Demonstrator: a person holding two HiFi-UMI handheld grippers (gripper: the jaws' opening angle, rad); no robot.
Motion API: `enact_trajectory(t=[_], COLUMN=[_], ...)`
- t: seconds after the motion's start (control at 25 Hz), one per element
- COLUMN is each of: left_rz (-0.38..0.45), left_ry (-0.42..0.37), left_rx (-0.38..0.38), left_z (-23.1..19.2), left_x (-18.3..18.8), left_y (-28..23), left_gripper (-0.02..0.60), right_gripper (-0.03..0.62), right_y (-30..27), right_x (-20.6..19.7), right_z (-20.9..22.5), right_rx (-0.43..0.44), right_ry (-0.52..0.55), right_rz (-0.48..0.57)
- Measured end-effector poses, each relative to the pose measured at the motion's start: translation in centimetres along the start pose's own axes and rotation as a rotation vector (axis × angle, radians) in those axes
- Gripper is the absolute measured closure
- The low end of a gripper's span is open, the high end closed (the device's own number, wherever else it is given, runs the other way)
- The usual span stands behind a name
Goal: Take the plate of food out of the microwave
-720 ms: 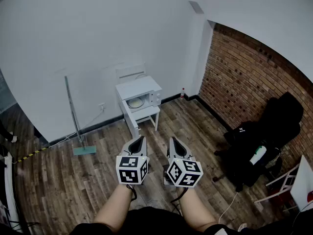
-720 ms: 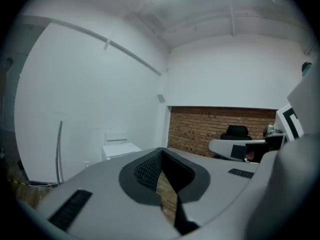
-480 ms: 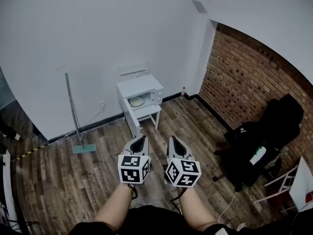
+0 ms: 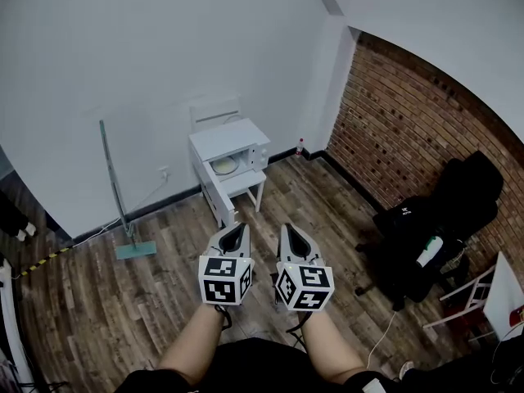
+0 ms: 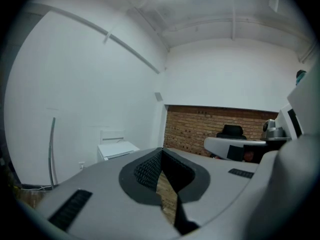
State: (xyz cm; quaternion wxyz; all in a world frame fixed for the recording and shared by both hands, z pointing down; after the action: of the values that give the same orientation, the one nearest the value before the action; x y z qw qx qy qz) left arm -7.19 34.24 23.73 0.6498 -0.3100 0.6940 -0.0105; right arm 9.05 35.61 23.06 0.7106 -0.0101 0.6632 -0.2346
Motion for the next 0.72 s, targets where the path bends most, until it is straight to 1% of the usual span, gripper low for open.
enact_trajectory(t=[0.2, 0.4, 0.56, 0.72], left_rz=[-0.012, -0.031, -0.049, -0.07], left_ry=[-0.005, 0.006, -0.003, -0.001], left_rx=[-0.055, -0.102, -0.116, -0.117], left_z=[-2.0, -3.2, -3.3, -3.8], left_x=[-0.3, -0.6, -0.9, -0.4], left_y=[-0.7, -2.2, -3.5, -5.5], left_gripper=[0.584, 0.584, 0.584, 0.584], right_gripper=[0.585, 0.585, 0.585, 0.585], right_y=[-1.1, -2.3, -3.4, -5.2], right_x=[-0.4, -1.1, -1.5, -1.4], right_z=[-1.5, -1.9, -1.2, -0.2], right_rx=[-0.036, -0.069, -0.076, -0.072], right_ry=[0.01, 0.018, -0.001, -0.015], right_rz=[-0.012, -0.059, -0.085, -0.104])
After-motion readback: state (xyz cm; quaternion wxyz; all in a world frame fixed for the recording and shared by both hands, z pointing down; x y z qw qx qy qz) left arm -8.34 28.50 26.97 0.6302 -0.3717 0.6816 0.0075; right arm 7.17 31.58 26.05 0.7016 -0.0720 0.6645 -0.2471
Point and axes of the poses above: the fingertips, and each gripper's own axes: y backward along the fingers, z to its right, x out of its top, the point moved 9 cm from there along y, backward along the fingers, and after that the axes turned 14 degrees about -z, right-handed, at the moved point
